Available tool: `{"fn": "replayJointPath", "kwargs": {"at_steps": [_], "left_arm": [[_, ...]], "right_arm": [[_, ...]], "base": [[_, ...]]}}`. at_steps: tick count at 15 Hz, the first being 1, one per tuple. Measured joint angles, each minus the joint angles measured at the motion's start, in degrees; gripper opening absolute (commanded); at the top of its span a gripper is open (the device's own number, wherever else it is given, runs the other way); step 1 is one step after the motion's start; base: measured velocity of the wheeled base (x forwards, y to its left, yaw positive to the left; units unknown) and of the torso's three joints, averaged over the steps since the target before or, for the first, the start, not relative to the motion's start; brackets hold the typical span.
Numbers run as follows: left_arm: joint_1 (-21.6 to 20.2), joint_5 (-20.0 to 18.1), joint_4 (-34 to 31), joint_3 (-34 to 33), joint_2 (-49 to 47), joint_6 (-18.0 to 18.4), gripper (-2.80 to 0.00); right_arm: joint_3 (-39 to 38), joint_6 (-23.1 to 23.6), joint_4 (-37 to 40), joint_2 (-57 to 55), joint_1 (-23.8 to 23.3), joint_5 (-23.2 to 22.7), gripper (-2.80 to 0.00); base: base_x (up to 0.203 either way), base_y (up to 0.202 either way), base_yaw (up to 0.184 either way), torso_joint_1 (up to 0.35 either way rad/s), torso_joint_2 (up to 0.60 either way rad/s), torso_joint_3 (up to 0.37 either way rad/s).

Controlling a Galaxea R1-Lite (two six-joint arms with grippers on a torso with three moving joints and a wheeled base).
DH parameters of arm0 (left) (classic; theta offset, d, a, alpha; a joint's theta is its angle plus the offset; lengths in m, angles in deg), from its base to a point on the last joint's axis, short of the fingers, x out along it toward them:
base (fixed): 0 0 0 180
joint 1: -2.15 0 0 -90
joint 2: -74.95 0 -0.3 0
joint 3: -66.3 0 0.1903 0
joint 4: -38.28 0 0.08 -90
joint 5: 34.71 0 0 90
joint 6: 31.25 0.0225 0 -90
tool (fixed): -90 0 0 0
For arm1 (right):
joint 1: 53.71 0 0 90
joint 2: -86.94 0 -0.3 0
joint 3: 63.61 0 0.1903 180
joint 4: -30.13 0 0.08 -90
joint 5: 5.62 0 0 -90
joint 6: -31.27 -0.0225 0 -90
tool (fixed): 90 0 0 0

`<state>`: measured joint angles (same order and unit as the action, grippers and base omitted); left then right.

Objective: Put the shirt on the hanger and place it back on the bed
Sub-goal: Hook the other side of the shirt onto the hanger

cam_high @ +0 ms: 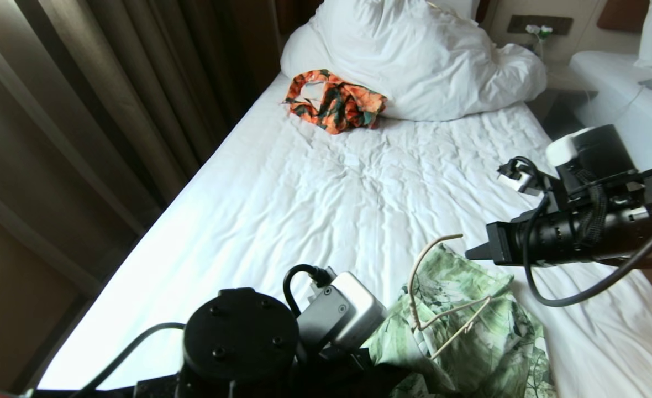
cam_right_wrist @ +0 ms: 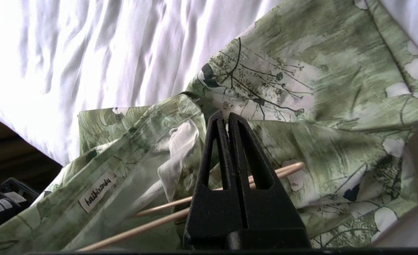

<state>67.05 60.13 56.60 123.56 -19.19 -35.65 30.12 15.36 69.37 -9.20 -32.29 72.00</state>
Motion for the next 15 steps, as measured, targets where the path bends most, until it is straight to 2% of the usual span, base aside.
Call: {"fn": "replayJointPath", "kwargs": {"at_steps": [2, 3, 9, 15], "left_arm": [[-0.10, -0.13, 1.48, -0.16, -2.25, 0.02, -2.80], [-0.02, -0.16, 1.47, -0.21, -2.86, 0.06, -2.80], [0.12, -0.07, 1.47, -0.44, -4.17, 0.26, -2.80], [0.15, -0.07, 1.53, -0.49, -4.23, 0.20, -2.80]], "right_arm": [[2.94, -1.56, 0.00, -4.26, 1.63, 0.45, -2.80], [4.29, -2.12, 0.02, -6.39, 2.47, 0.55, 0.00], [11.63, -4.09, 0.69, -15.94, 7.62, 0.27, 0.00], [10.02, -2.45, 3.44, -18.19, 11.39, 1.37, 0.00]], "base": [[0.000, 0.000, 0.000, 0.000, 0.00, 0.000], [0.000, 0.000, 0.000, 0.000, 0.00, 0.000], [0.000, 0.000, 0.000, 0.000, 0.00, 0.000], [0.000, 0.000, 0.000, 0.000, 0.00, 0.000]]}}
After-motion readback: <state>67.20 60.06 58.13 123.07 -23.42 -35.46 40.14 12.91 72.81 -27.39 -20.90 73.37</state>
